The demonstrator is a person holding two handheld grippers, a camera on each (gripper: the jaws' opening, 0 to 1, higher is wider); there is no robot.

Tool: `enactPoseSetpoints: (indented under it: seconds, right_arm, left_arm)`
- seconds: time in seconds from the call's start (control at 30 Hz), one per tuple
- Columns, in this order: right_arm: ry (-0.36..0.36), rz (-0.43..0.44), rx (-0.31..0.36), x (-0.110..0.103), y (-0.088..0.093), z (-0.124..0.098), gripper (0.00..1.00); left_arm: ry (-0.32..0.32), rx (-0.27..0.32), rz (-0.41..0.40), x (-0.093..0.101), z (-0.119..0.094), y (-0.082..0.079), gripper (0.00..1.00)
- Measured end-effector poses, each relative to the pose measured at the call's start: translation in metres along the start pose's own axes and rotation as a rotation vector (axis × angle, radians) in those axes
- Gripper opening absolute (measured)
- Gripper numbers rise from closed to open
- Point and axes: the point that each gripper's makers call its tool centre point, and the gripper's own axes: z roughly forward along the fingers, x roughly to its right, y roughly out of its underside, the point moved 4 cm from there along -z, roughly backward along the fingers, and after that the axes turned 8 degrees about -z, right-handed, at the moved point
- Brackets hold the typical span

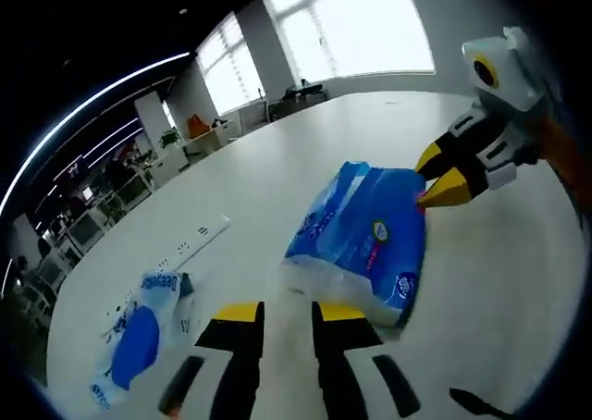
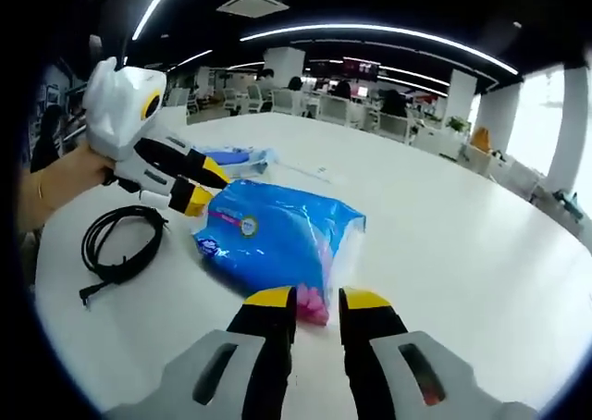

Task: Arrange the tabletop items into an orderly group along one side of the table until the central work area is clear of visible clutter.

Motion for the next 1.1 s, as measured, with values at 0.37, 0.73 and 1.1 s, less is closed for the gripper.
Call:
enactPoseSetpoints:
  seconds: [0.37, 0.73, 1.1]
  right_arm:
    - [0.038, -0.025, 0.078, 0.002, -0.016, -0.015, 0.19]
    - [0.021, -0.041, 0.104, -0.006, -0.033, -0.016, 0.19]
    - [-0.001, -0.066, 0.107, -0.017, -0.045, -0.013, 0.22]
  left_arm:
    - [-0.037, 0.1, -0.143, -0.03, -0.052, 0.009, 0.25]
    - [-0.091, 0.134, -0.161, -0.057, -0.093, 0.018, 0.27]
    - [-0.113, 0.113, -0.15, -0.067, -0.106, 0.031, 0.27]
